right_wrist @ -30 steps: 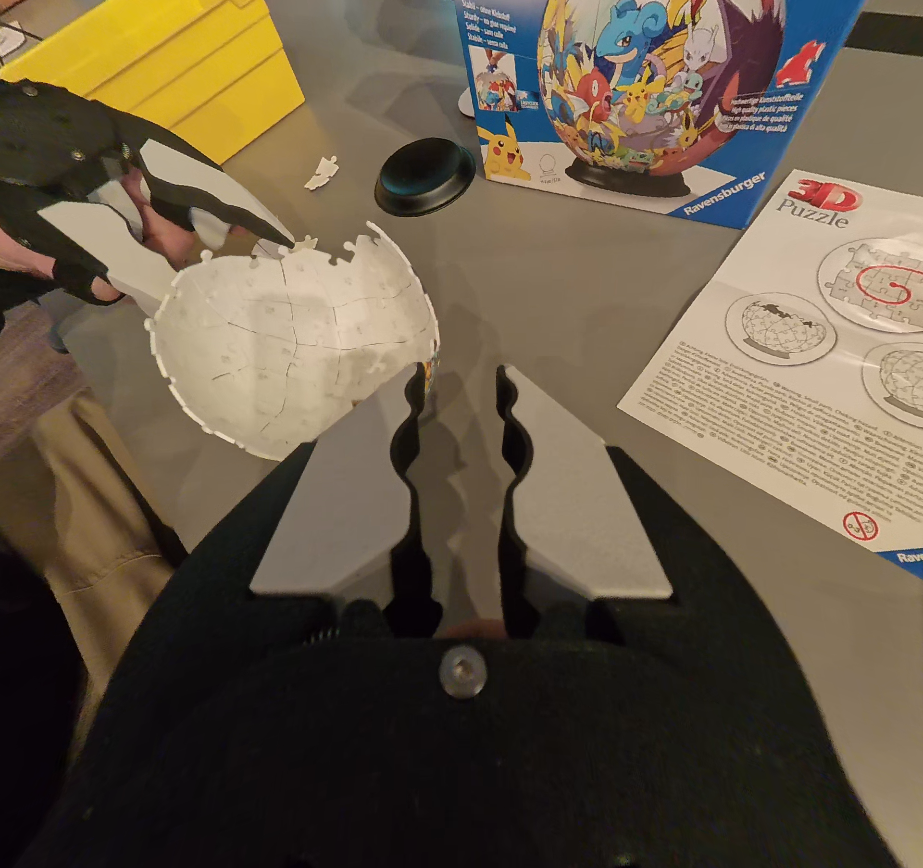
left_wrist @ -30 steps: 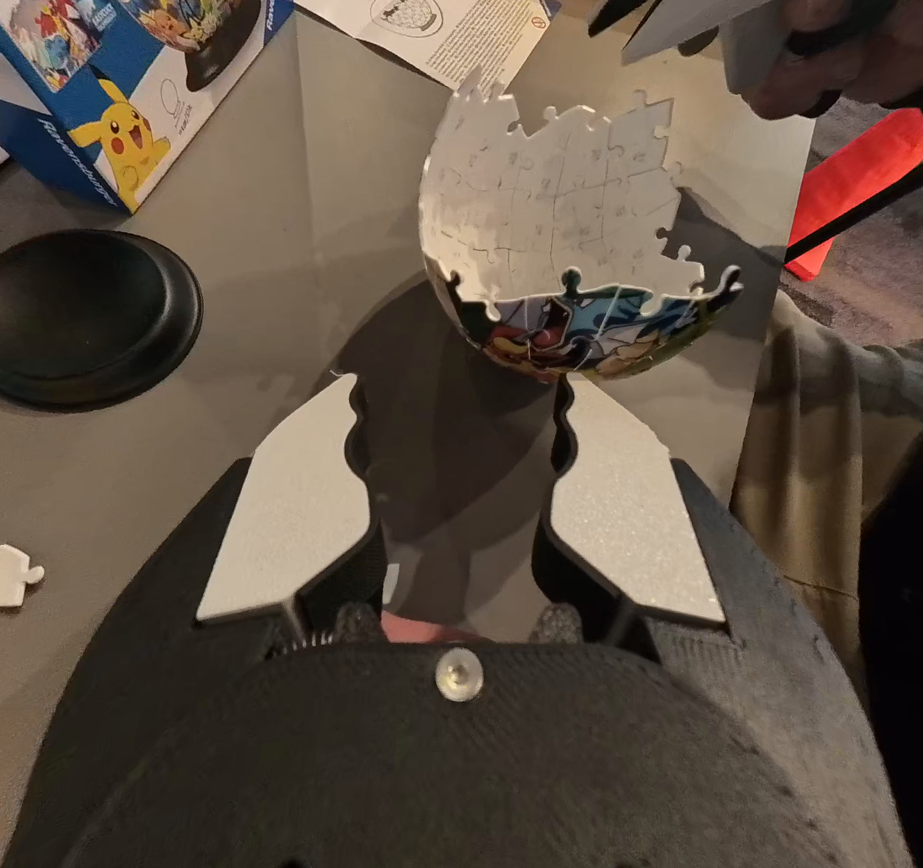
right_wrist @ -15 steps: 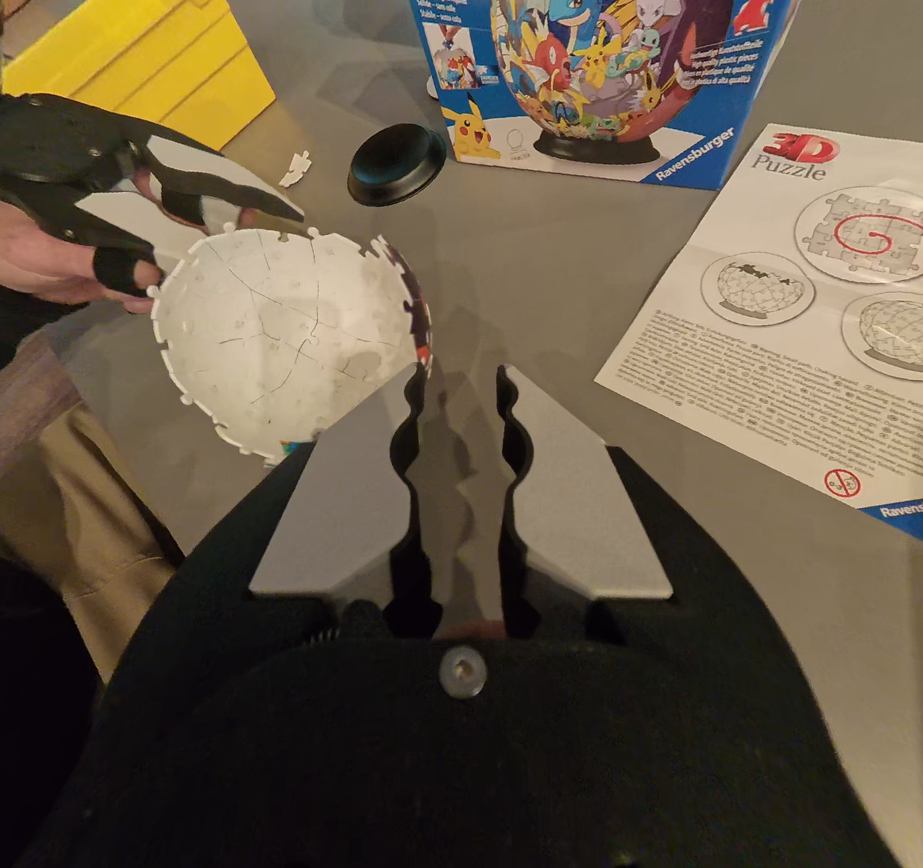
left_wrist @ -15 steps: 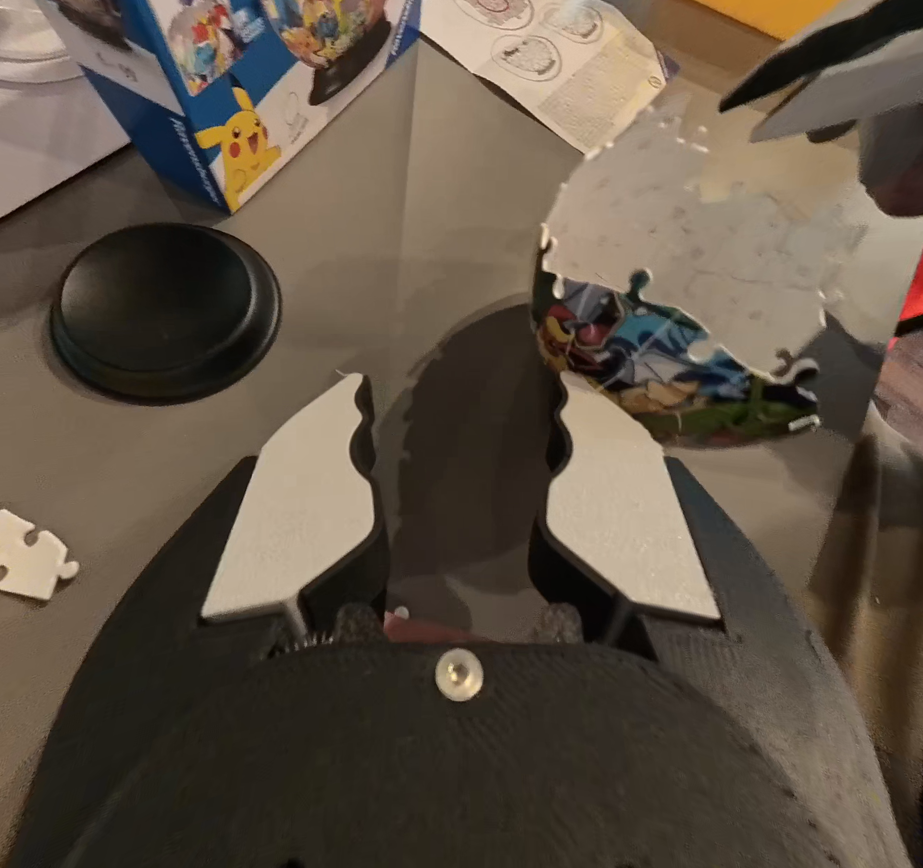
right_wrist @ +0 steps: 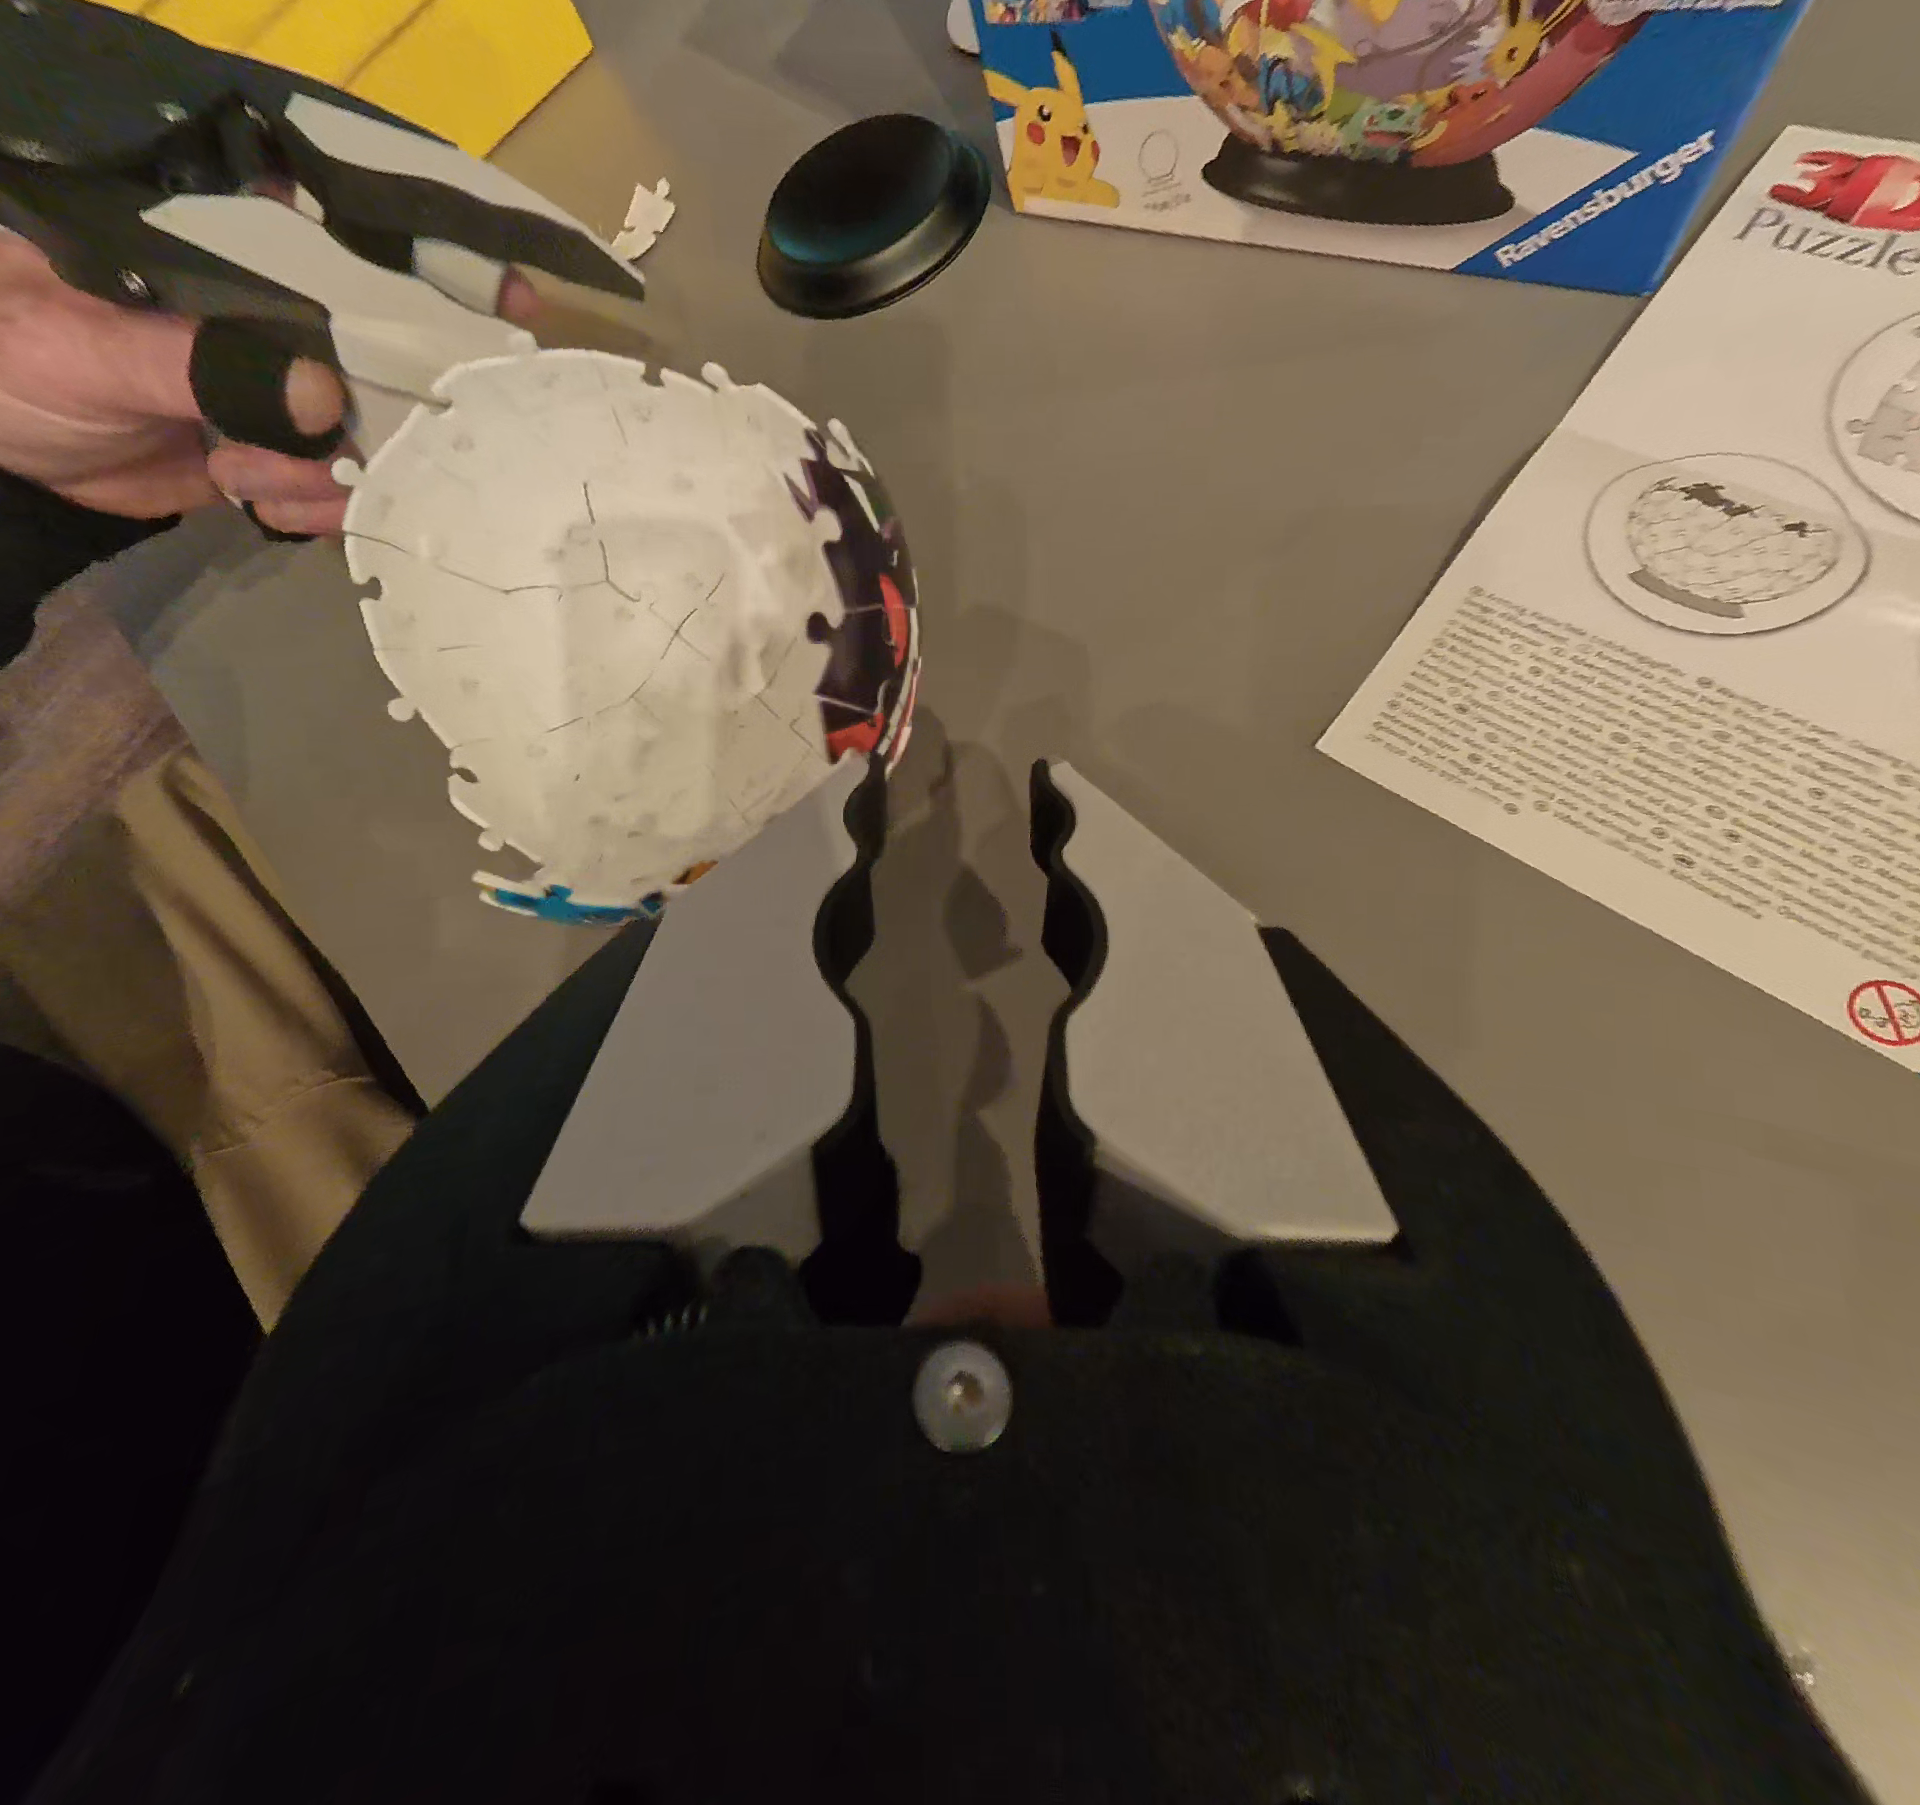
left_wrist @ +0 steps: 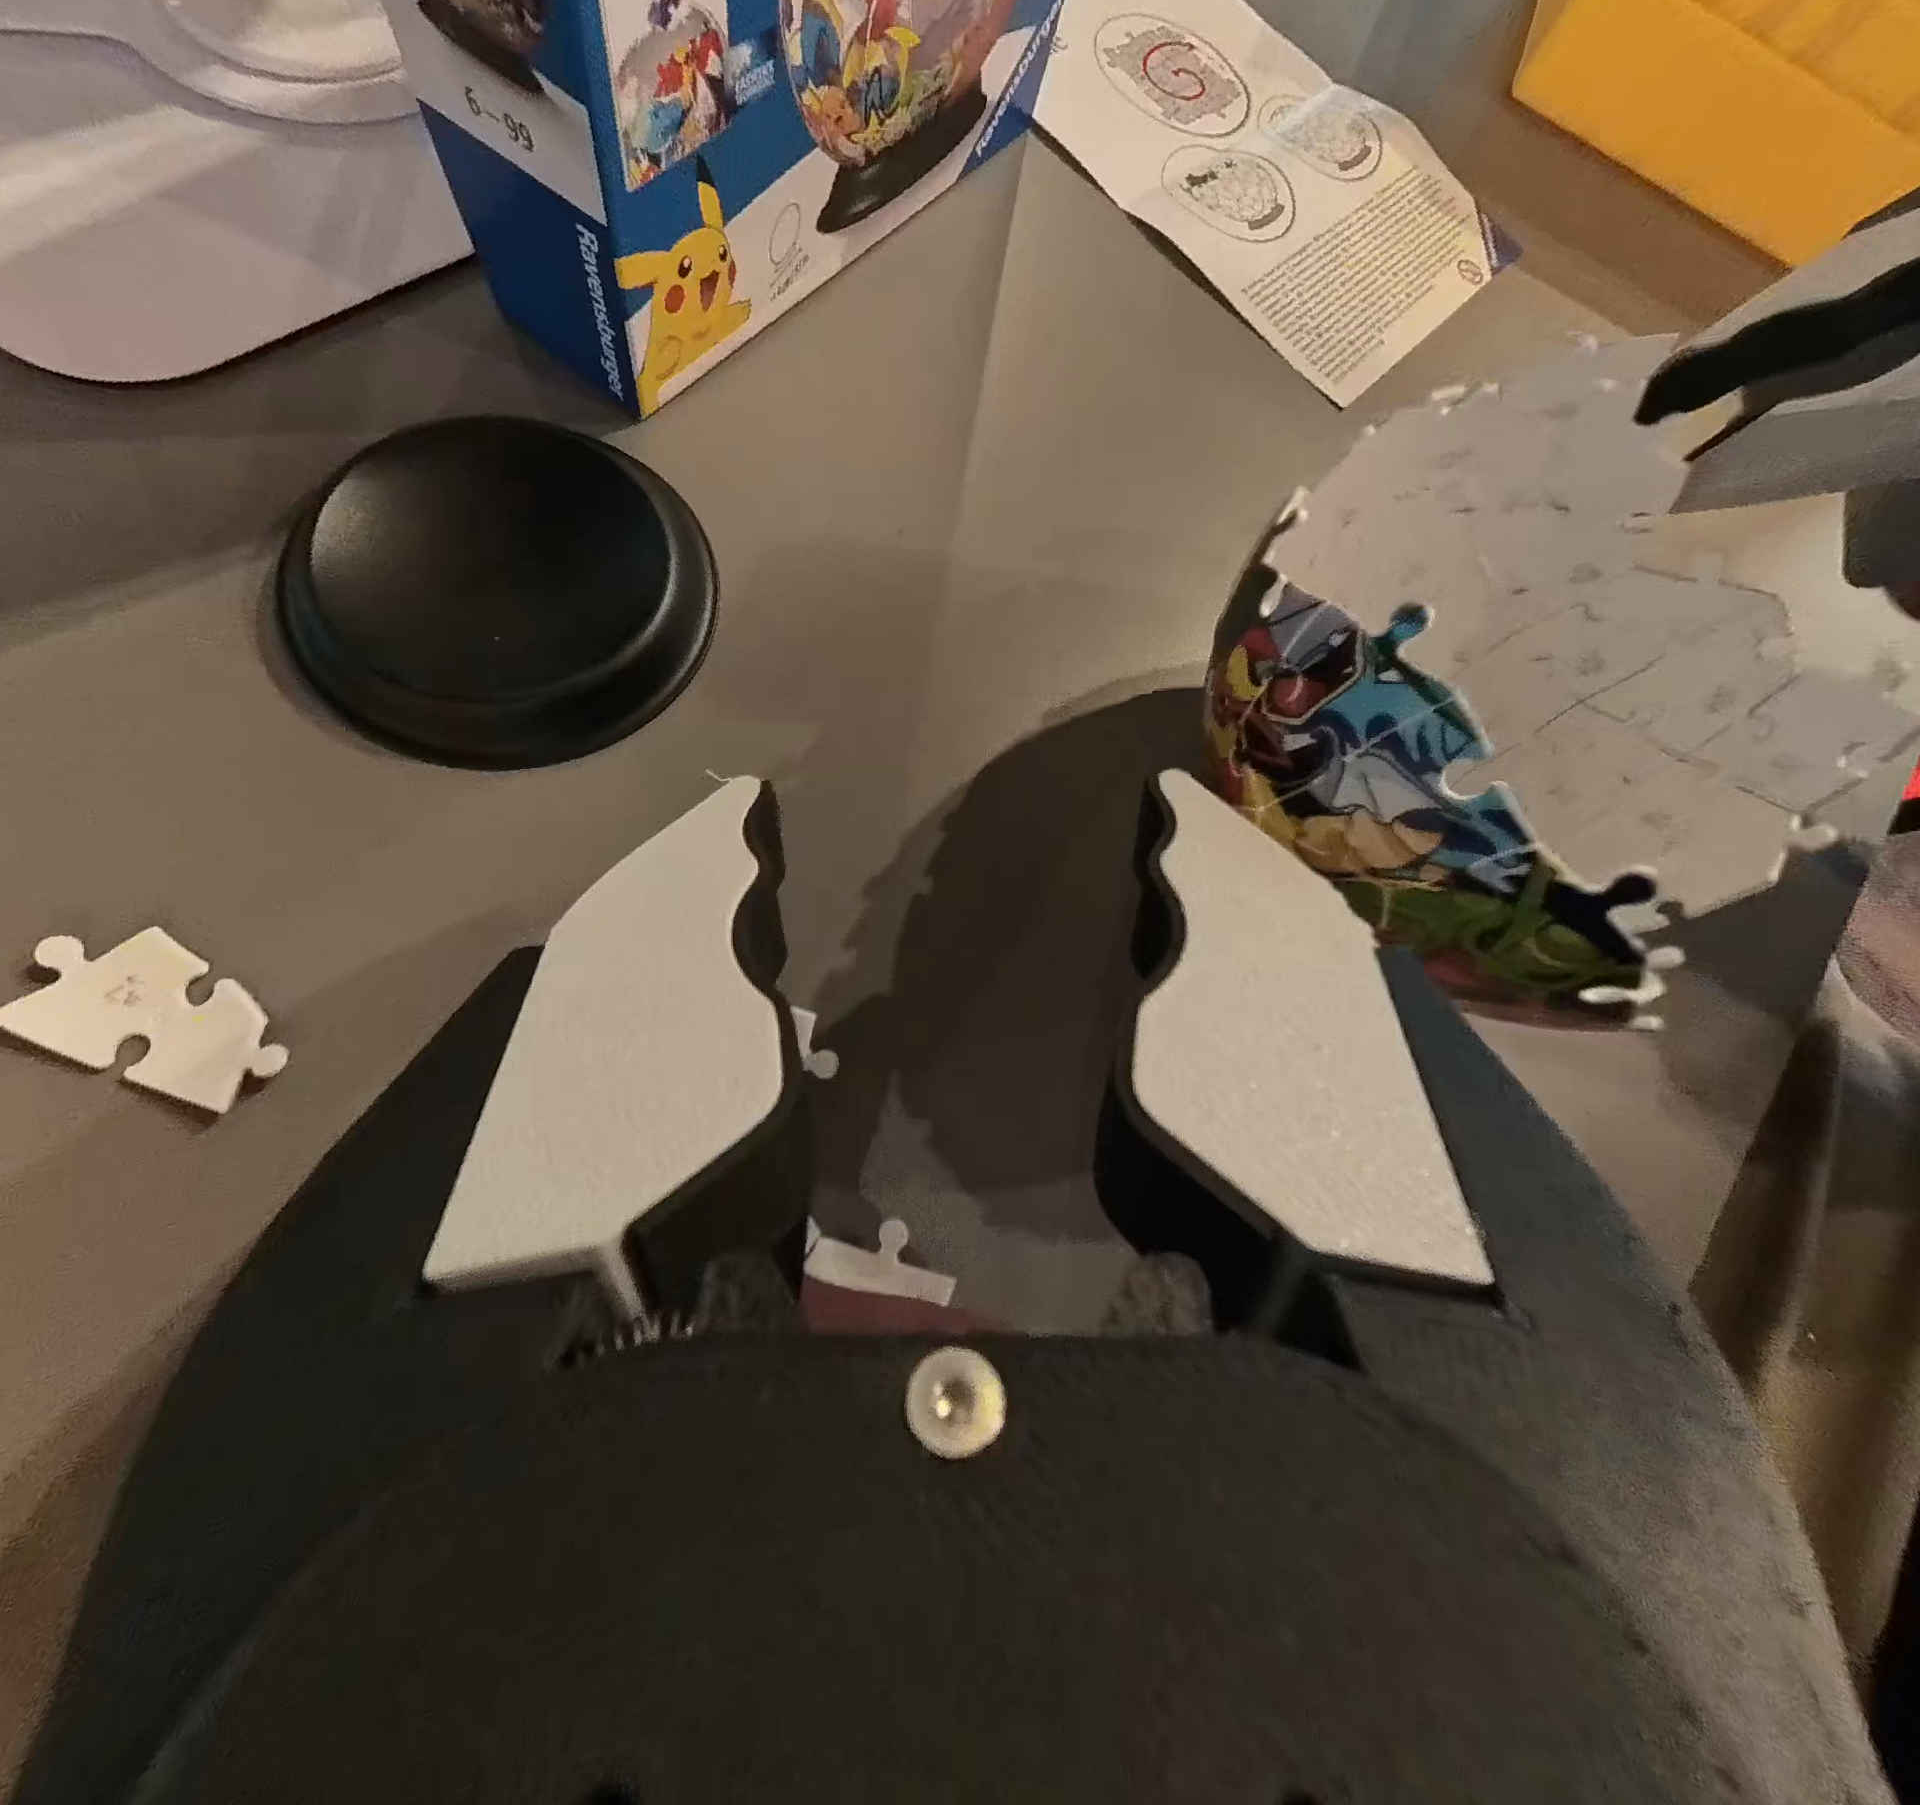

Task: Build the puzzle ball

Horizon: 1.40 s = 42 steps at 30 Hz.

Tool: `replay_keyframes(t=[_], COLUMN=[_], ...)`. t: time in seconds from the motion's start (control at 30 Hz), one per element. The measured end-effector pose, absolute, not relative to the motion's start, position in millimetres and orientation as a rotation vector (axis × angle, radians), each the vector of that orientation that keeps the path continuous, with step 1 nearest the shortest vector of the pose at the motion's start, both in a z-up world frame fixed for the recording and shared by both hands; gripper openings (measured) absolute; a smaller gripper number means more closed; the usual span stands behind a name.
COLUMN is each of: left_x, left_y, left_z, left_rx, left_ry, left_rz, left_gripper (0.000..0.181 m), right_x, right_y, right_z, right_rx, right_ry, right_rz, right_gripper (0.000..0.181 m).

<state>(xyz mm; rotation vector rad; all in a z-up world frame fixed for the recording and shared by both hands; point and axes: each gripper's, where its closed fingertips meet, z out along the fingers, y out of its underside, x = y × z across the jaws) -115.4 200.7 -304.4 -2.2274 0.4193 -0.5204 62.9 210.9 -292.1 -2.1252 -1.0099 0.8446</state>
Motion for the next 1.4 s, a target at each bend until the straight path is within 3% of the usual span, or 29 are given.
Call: replay_keyframes(t=[1.4], left_x=[-130], left_y=[203], left_z=[-302], left_rx=[-2.221], left_ry=[0.436], left_rz=[-0.510], left_gripper=[0.061], right_x=[36], right_y=[126], right_z=[-305], right_rx=[-2.116], right_ry=[-1.481], right_rz=[1.068], right_gripper=[0.026])
